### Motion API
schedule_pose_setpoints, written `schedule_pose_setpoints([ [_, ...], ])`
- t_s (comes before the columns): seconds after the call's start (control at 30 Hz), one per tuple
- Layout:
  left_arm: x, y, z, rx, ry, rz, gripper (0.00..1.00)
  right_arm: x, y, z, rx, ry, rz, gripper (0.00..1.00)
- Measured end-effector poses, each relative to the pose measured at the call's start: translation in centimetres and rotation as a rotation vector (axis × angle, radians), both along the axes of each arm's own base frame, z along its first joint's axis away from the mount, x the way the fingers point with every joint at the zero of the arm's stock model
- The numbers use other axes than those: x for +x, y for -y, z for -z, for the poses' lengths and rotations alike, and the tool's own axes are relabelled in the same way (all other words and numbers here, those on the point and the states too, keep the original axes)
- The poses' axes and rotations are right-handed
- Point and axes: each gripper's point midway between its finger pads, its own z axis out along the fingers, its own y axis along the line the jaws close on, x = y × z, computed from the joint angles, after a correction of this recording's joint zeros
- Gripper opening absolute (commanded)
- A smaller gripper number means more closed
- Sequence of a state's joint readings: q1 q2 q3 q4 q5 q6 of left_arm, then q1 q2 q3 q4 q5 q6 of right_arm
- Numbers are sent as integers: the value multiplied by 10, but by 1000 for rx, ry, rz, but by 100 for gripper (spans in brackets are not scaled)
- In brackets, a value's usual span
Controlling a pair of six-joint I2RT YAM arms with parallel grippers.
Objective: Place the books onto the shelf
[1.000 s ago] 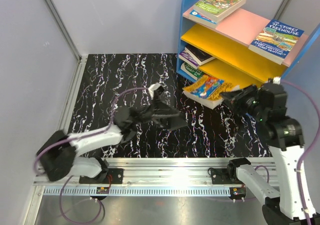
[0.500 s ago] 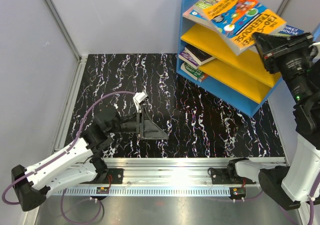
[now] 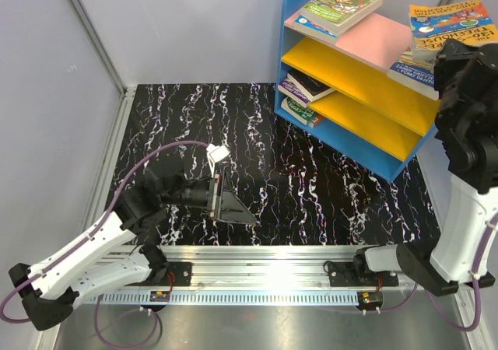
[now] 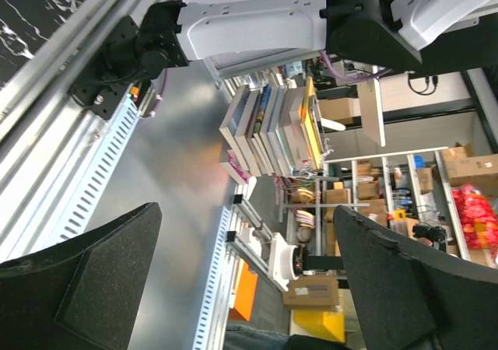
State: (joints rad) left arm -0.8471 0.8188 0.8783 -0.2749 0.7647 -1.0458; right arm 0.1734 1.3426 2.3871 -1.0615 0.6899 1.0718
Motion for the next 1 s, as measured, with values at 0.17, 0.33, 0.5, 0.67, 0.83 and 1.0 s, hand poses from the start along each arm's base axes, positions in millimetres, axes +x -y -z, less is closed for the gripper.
schedule_pose_setpoints([
  [0.17, 7, -8, -4, 24, 32, -11, 99, 25, 6, 27, -11, -104, 112, 0],
  [0.33, 12, -14, 8, 68, 16, -19, 99, 42, 0, 52, -44, -193, 170, 0],
  [0.5, 14, -19, 12, 107, 13, -15, 99, 48, 6, 68, -56, -227, 251, 0],
  [0.67, 14, -23, 8, 133, 32, -13, 99, 52, 14, 88, -56, -246, 334, 0],
  [0.83, 15, -27, 7, 156, 39, -17, 99, 58, 17, 111, -34, -257, 372, 0],
  [1.0, 19, -30, 11, 183, 27, -24, 99, 67, 19, 122, 22, -241, 377, 25],
])
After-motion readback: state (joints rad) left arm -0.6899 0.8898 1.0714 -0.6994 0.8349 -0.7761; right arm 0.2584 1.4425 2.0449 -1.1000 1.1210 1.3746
